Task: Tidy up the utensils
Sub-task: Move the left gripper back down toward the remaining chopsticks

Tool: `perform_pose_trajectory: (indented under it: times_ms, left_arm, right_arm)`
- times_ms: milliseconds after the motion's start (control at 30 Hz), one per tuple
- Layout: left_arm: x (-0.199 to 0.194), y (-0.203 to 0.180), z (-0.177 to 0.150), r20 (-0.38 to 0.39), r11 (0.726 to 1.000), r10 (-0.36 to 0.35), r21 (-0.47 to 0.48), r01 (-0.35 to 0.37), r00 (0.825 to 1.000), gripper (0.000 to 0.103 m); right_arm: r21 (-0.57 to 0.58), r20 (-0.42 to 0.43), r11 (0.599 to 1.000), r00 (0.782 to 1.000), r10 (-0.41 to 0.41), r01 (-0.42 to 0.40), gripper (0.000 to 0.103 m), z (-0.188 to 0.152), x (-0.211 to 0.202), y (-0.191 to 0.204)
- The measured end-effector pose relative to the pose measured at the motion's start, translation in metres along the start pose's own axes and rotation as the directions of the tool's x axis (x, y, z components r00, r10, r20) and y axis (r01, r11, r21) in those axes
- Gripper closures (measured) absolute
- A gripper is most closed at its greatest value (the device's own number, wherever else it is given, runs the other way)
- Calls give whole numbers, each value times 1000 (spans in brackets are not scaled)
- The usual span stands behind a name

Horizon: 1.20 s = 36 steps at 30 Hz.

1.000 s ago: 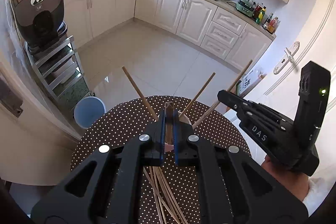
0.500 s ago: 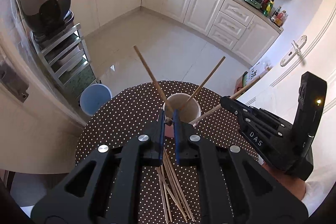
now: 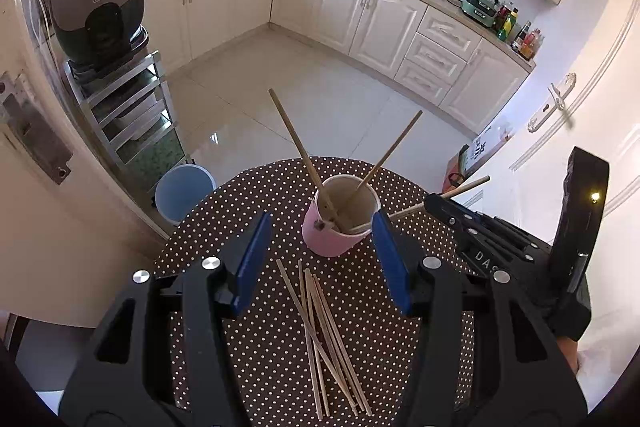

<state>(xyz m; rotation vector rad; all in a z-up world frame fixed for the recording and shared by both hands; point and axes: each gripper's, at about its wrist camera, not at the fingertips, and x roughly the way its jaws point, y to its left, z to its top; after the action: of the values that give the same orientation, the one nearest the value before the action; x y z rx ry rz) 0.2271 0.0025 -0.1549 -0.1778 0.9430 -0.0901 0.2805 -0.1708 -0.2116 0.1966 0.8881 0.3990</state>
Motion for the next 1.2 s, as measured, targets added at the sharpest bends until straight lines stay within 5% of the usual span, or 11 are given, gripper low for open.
perform_pose_trajectory:
  times_ms: [667,1200]
  left_arm:
    - [5,15,-38,-58,999,-10,-32,8,998,45]
    - [75,54,-86,-270,985,-69,-171,22,960,45]
  right_arm:
    - [14,-7,1000,1000,-7,7,86,-33,-31,3]
    - [15,-200,1000,980,-7,10,86,-84,17,5]
